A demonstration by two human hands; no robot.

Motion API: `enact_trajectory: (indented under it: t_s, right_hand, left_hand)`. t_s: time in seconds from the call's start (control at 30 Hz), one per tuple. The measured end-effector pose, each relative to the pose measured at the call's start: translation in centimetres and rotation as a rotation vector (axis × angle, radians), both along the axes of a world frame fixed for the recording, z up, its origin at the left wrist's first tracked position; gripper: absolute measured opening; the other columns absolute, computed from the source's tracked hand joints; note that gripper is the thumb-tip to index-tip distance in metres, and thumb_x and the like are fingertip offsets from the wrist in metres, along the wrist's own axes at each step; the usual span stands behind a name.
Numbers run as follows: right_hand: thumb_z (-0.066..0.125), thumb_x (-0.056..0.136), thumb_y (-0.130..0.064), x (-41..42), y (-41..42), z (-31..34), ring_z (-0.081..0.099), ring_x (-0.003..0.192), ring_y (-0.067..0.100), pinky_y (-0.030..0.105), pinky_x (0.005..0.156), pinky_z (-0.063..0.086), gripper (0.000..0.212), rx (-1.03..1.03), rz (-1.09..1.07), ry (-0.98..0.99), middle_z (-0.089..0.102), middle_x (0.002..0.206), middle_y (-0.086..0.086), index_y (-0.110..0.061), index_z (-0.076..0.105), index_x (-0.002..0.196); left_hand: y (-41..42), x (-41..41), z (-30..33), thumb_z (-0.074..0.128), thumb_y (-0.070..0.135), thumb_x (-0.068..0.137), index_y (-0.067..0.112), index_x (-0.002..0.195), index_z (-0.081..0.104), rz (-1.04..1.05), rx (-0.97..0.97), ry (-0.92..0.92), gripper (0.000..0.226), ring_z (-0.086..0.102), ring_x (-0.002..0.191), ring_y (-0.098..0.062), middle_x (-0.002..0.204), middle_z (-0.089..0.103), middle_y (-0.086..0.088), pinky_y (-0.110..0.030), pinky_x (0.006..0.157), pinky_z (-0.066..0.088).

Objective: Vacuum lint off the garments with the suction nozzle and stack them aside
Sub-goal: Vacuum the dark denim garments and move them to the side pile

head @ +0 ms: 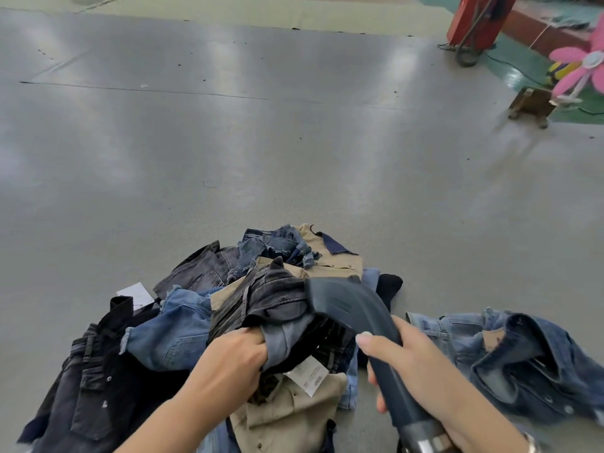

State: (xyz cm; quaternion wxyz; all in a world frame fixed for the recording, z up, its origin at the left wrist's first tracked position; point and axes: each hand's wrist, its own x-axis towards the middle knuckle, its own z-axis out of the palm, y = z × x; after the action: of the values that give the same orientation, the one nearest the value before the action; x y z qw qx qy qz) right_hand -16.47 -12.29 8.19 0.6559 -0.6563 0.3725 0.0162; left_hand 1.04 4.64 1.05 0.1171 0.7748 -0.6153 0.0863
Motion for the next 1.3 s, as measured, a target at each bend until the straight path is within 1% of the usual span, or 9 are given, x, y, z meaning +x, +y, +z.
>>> enact_trajectory:
  t_s: [0.13,0.4,0.6,0.73,0.9,1.0,1.1,1.17,1.3]
  right_hand:
    - [0.064,0.088,-0.027,0.3,-1.2,0.0,0.058,0.044,0.028,0.026,0.042,0.045,0.020,-0.045,-0.122,-0.007,0.061,0.059,0.010,-0.010,0.054,0.094]
    - [0.069,0.076,-0.044,-1.0,-0.1,1.0,0.060,0.047,0.030,0.028,0.045,0.047,0.014,0.031,0.097,-0.037,0.064,0.062,0.008,-0.036,0.062,0.085]
    - [0.064,0.088,-0.029,0.4,-0.5,-0.3,0.059,0.045,0.027,0.024,0.041,0.045,0.019,-0.089,-0.102,-0.001,0.062,0.058,0.007,-0.014,0.055,0.096]
    - [0.062,0.089,-0.027,0.0,-1.9,-0.3,0.061,0.046,0.028,0.029,0.044,0.048,0.020,-0.186,-0.254,-0.049,0.062,0.061,0.012,-0.010,0.054,0.096]
    - [0.063,0.088,-0.030,-0.3,-1.7,-0.2,0.061,0.048,0.032,0.033,0.048,0.049,0.019,-0.151,-0.269,-0.084,0.062,0.061,0.010,-0.014,0.056,0.096]
    - [0.063,0.088,-0.025,0.4,-0.9,-0.6,0.059,0.046,0.031,0.029,0.044,0.047,0.016,-0.132,-0.236,-0.061,0.061,0.061,0.011,-0.015,0.056,0.098]
    - [0.064,0.088,-0.028,1.6,-0.2,-1.1,0.063,0.055,0.028,0.030,0.050,0.048,0.016,-0.126,-0.191,-0.033,0.063,0.070,0.009,-0.023,0.057,0.101]
    - [0.064,0.088,-0.029,2.2,0.3,-1.4,0.063,0.056,0.026,0.031,0.053,0.049,0.016,-0.112,-0.162,-0.016,0.063,0.073,0.008,-0.025,0.056,0.101]
    - [0.063,0.089,-0.027,2.7,1.1,-1.5,0.060,0.051,0.024,0.028,0.049,0.049,0.016,-0.090,-0.114,0.000,0.061,0.073,0.010,-0.023,0.054,0.101]
  left_hand:
    - [0.2,0.1,-0.3,0.029,0.008,0.050,0.018,0.041,0.048,-0.029,-0.085,-0.018,0.023,0.046,0.038,-0.016,0.044,0.047,0.004,-0.025,0.049,0.027]
    - [0.6,0.1,-1.2,0.075,0.004,0.019,0.020,0.042,0.054,-0.063,0.039,0.026,0.035,0.049,0.038,-0.013,0.046,0.050,0.007,-0.020,0.037,0.031]
    - [0.5,0.2,-0.8,0.063,0.002,0.037,0.020,0.054,0.059,-0.090,-0.075,0.056,0.025,0.053,0.047,-0.013,0.053,0.055,0.007,-0.018,0.049,0.032]
    - [0.4,1.1,0.0,0.056,-0.001,0.070,0.031,0.097,0.057,-0.058,-0.342,0.550,0.041,0.060,0.090,0.011,0.095,0.066,0.021,0.000,0.079,0.038]
    - [-2.3,6.1,-1.0,0.055,-0.008,0.072,0.033,0.078,0.071,0.260,-0.328,1.093,0.045,0.066,0.088,0.000,0.082,0.071,0.022,-0.013,0.073,0.047]
    - [-4.9,8.2,-4.2,0.058,0.017,0.085,0.016,0.105,0.060,0.769,0.105,0.708,0.020,0.053,0.111,-0.025,0.111,0.061,0.000,-0.032,0.089,0.043]
    - [-5.6,7.1,-7.9,0.062,0.032,0.082,0.013,0.139,0.030,1.128,0.346,0.582,0.068,0.035,0.130,-0.030,0.139,0.033,-0.011,-0.041,0.104,0.034]
    - [-6.1,5.1,-9.8,0.063,0.035,0.080,0.016,0.148,0.016,1.029,0.239,0.493,0.085,0.023,0.139,-0.033,0.150,0.019,-0.014,-0.047,0.111,0.021]
    - [-8.0,1.8,-11.6,0.054,0.063,0.077,0.012,0.143,0.040,0.617,0.243,0.225,0.084,0.020,0.143,-0.034,0.153,0.028,-0.015,-0.058,0.115,0.005]
